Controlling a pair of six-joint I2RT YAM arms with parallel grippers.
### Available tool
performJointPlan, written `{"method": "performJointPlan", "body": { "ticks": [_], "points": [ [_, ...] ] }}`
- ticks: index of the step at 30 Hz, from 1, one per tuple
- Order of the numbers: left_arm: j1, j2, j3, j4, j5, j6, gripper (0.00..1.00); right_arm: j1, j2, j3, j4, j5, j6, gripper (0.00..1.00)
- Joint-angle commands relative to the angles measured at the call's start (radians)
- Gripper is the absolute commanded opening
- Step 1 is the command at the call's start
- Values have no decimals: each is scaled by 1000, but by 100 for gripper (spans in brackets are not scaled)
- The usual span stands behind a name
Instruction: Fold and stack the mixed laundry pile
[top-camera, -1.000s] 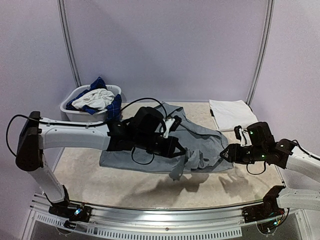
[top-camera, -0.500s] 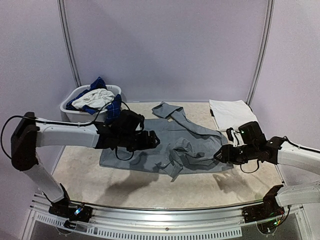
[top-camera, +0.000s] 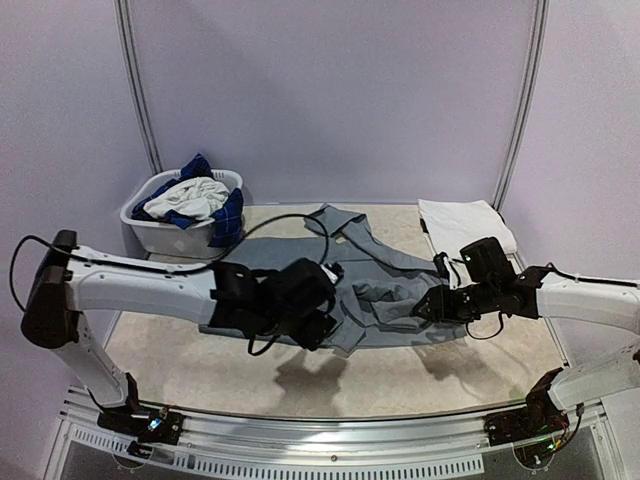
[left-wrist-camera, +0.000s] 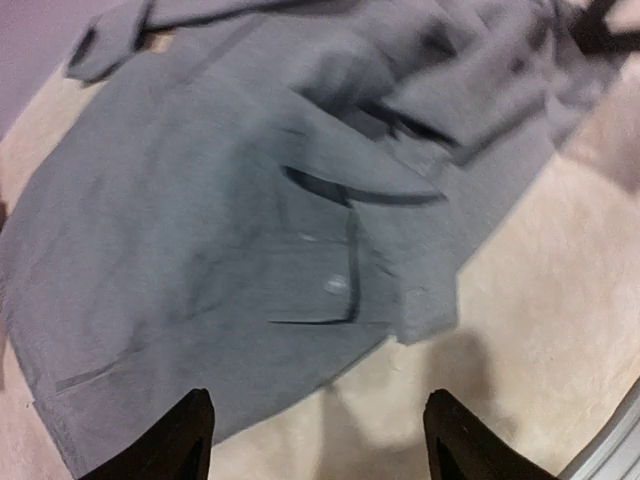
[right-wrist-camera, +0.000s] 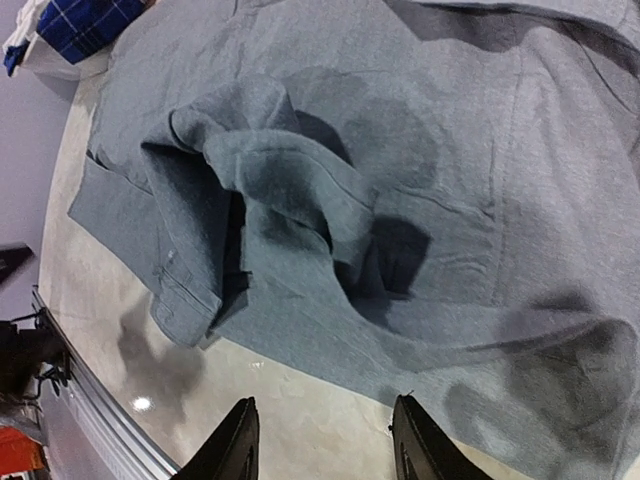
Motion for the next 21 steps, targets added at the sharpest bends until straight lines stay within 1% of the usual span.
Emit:
{"method": "performJointPlan", "body": {
  "ticks": [1, 5, 10, 18, 21],
  "points": [
    [-60, 115, 99, -13, 38, 49, 72, 9, 59, -28, 197, -51, 21, 42],
    [-101, 220, 196, -4, 45, 52, 69, 9, 167, -33, 289, -66, 45, 40],
    [-119, 334, 281, -43, 1, 53, 70, 8, 267, -23, 285, -26, 44, 37],
    [-117, 429, 314, -36, -19, 44, 70, 8, 292, -27, 263, 38, 29, 37],
    [-117, 451, 320, -31, -31, 39, 69, 8, 298, -21, 200, 81, 23, 37]
  ]
}}
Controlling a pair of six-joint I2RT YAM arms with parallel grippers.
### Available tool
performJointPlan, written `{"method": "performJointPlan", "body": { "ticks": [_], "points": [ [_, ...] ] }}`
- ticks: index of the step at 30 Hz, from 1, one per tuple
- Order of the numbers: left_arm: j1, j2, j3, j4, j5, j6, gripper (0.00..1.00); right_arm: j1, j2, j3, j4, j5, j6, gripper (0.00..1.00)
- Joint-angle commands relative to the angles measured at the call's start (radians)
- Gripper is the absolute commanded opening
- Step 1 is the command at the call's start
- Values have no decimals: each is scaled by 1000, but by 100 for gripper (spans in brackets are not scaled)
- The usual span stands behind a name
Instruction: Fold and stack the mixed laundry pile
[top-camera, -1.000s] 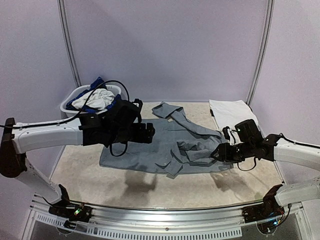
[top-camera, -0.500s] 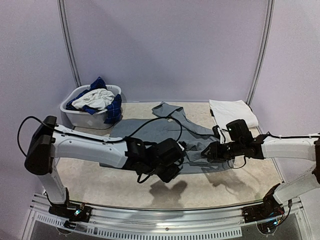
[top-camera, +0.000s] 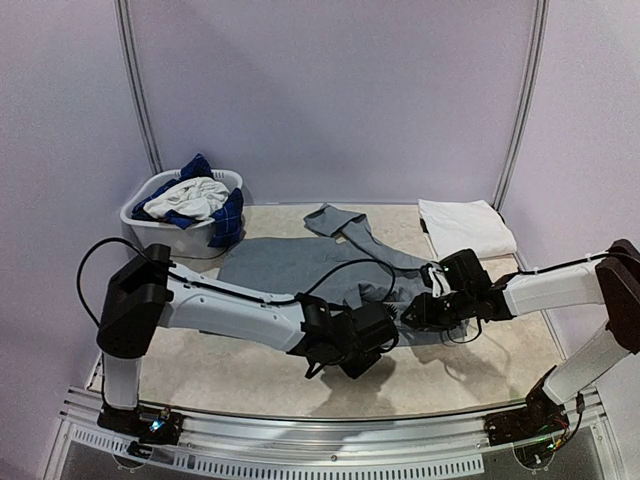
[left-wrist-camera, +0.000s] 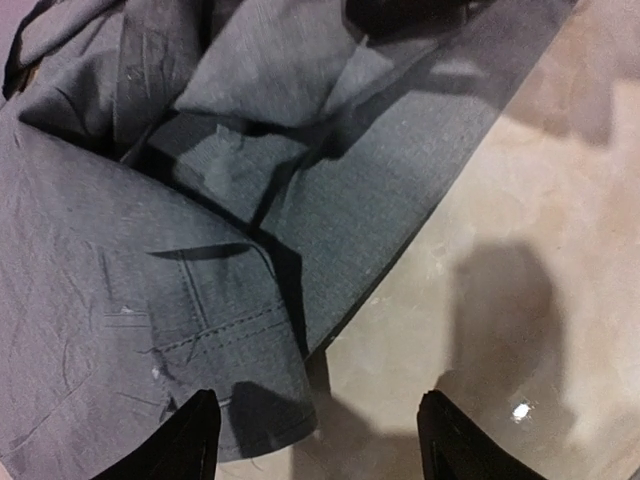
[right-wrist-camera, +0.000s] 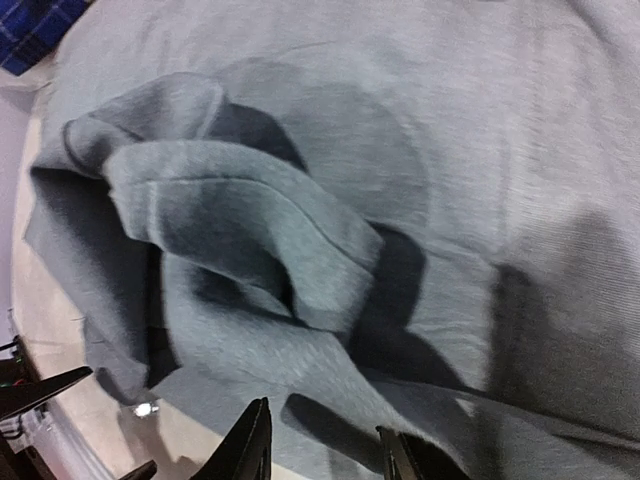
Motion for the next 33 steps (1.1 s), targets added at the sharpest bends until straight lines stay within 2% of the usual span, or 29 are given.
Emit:
{"method": "performJointPlan", "body": {
  "ticks": [1, 9, 15, 21, 26, 33],
  "points": [
    [-6, 34, 26, -9, -31, -6, 69, 4, 25, 1, -70, 93, -15, 37],
    [-6, 30, 16, 4, -44, 9, 69, -29, 12, -19, -156, 194, 26, 37],
    [-6, 42, 21, 11, -47, 16, 68, -30, -62, -42, -182, 175, 35, 37],
    [-2, 42, 52, 18, -66, 34, 67, -29, -196, -70, -168, 84, 36, 37],
    [19, 56, 103, 24, -19, 49, 65, -28, -293, -80, -156, 68, 36, 38],
    [40, 157, 212, -37, -39, 41, 60, -27, -304, -82, -155, 69, 32, 38]
  ]
}}
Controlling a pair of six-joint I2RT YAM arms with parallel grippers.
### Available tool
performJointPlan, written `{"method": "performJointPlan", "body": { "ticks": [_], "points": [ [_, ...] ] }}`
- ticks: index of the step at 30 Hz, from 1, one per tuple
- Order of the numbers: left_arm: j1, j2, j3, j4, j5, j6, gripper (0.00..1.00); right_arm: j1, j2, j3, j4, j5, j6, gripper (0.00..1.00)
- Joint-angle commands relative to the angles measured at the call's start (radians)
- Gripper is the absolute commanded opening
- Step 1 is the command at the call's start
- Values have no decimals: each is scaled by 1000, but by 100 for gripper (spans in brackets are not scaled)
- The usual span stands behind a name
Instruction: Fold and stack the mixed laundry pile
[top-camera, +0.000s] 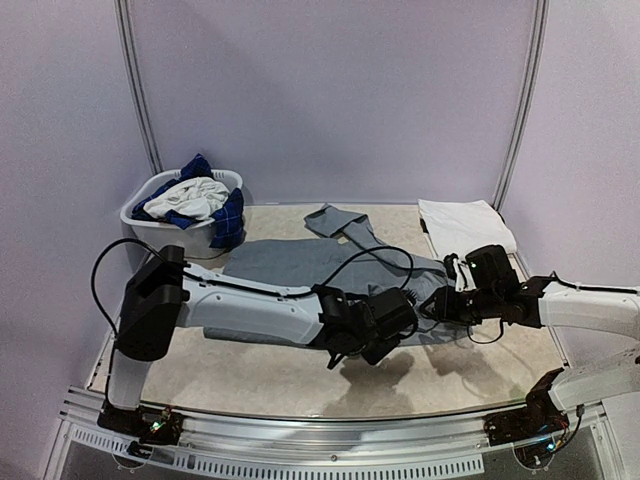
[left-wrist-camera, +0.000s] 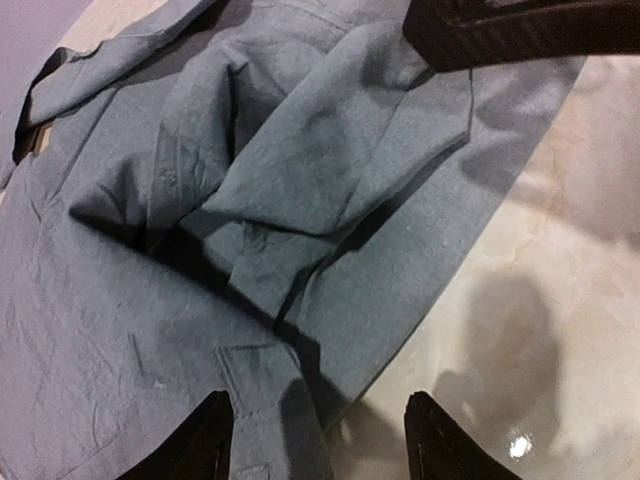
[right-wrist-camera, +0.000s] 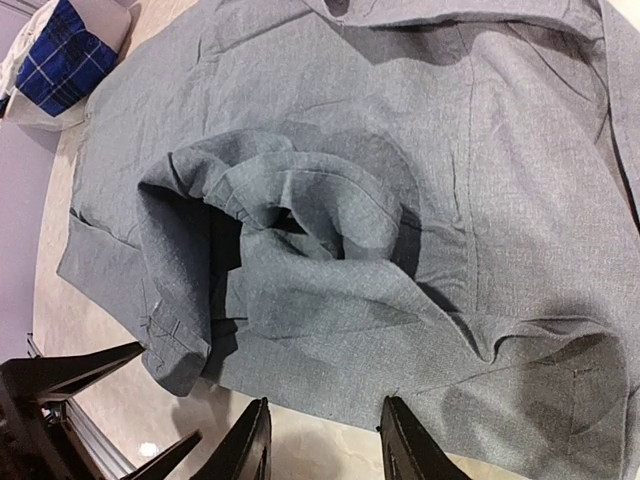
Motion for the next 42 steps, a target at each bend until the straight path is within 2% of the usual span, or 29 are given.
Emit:
{"method": "performJointPlan", "body": {
  "ticks": [1, 6, 12, 17, 20, 23, 33, 38, 42],
  "points": [
    [32, 86, 52, -52, -23, -11, 58, -5, 8, -22, -3, -9, -2, 38],
    [52, 106, 51, -64, -72, -52, 50, -6, 29, -24, 6, -10, -12, 38],
    [60, 121, 62, -82, -94, -51, 28, -5, 58, -18, 16, -6, -15, 38],
    [60, 63, 43, -84, -97, -43, 10, -5, 101, -10, -7, 26, -15, 38],
    [60, 5, 28, -86, -73, -39, 4, -5, 131, -17, -15, 48, -12, 38],
    [60, -71, 10, -93, -51, -40, 0, -5, 168, -23, -14, 64, -6, 38],
    [80, -246, -49, -133, -36, -40, 0, -5, 202, -35, -22, 86, 9, 38],
    [119, -375, -83, -164, 51, -76, 0, -5, 177, -35, -55, 109, 8, 38],
    [182, -491, -128, -190, 144, -167, 0, -7, 152, -33, -74, 118, 4, 38]
  ]
}}
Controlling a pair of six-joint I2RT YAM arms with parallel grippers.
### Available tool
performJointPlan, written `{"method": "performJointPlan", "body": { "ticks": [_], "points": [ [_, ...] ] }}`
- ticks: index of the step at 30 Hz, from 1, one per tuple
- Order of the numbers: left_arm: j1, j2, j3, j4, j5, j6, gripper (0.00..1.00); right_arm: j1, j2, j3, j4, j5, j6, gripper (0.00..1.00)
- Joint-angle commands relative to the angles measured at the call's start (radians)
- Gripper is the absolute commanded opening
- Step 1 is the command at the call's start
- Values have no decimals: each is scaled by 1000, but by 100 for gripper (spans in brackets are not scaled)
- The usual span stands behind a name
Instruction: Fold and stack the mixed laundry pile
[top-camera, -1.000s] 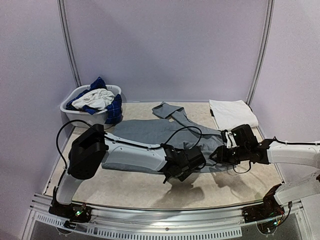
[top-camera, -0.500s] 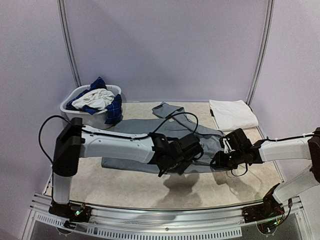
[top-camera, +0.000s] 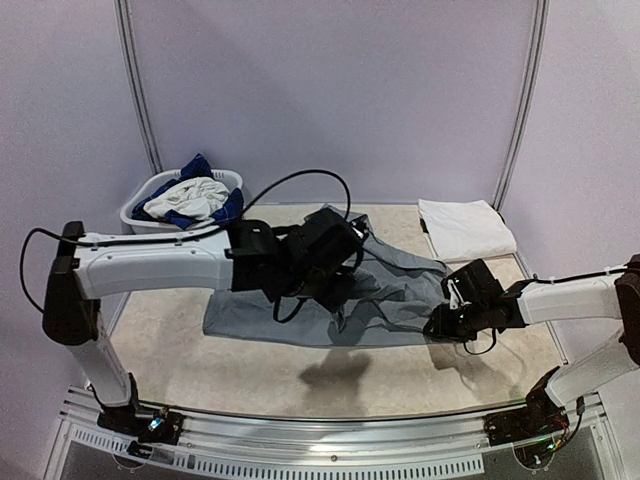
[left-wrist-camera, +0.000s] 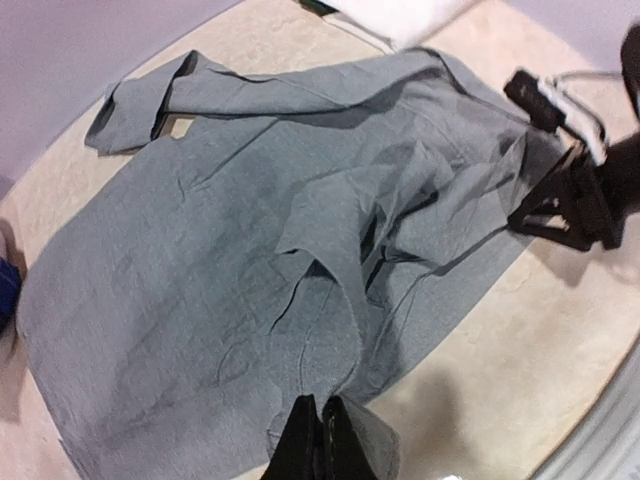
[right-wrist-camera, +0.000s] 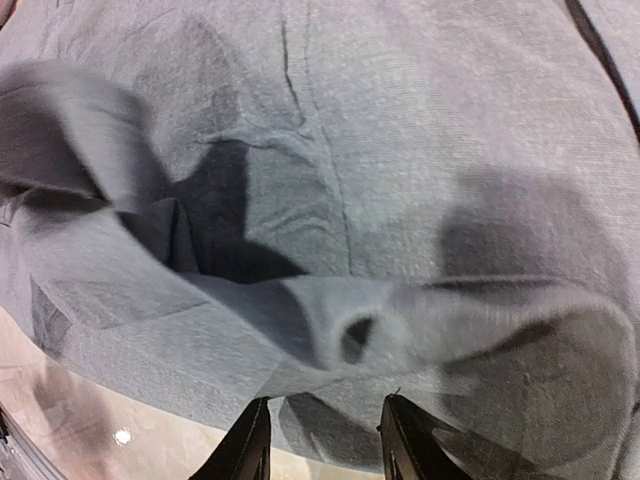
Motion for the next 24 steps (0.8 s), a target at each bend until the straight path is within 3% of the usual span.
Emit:
{"method": "performJointPlan", "body": {
  "ticks": [1, 5, 7, 9, 13, 15, 17, 19, 21, 22, 24],
  "points": [
    [100, -149, -62, -51, 123, -130, 0, -5, -37, -13, -52, 39, 1, 38],
    [207, -243, -203, 3, 183, -262, 0, -5, -55, -8, -56, 37, -3, 38],
    [278, -274, -289, 68, 283, -319, 1, -5, -56, -5, -54, 32, -4, 38],
    [353, -291, -376, 146, 383, -364, 9, -6, -52, 0, -50, 24, -8, 38],
    [527, -270, -489, 245, 527, -394, 13, -5, -39, 5, -37, 12, -14, 38],
    [606, -294, -515, 237, 462, -360, 22, -5, -32, 12, -32, 4, -16, 38],
    [614, -330, -508, 189, 310, -313, 35, -5, -28, 22, -33, -1, -20, 38],
    [552, -346, -466, 101, 138, -242, 56, -6, -28, 35, -47, -1, -25, 38],
    [446, -313, -391, -2, -64, -172, 67, -6, -34, 46, -58, 3, -29, 38],
    [388, -283, -357, -41, -164, -132, 69, -5, -38, 50, -65, 7, -32, 38],
    [312, -200, -309, -76, -169, -47, 69, -5, -44, 58, -71, 9, -34, 38]
  ]
}}
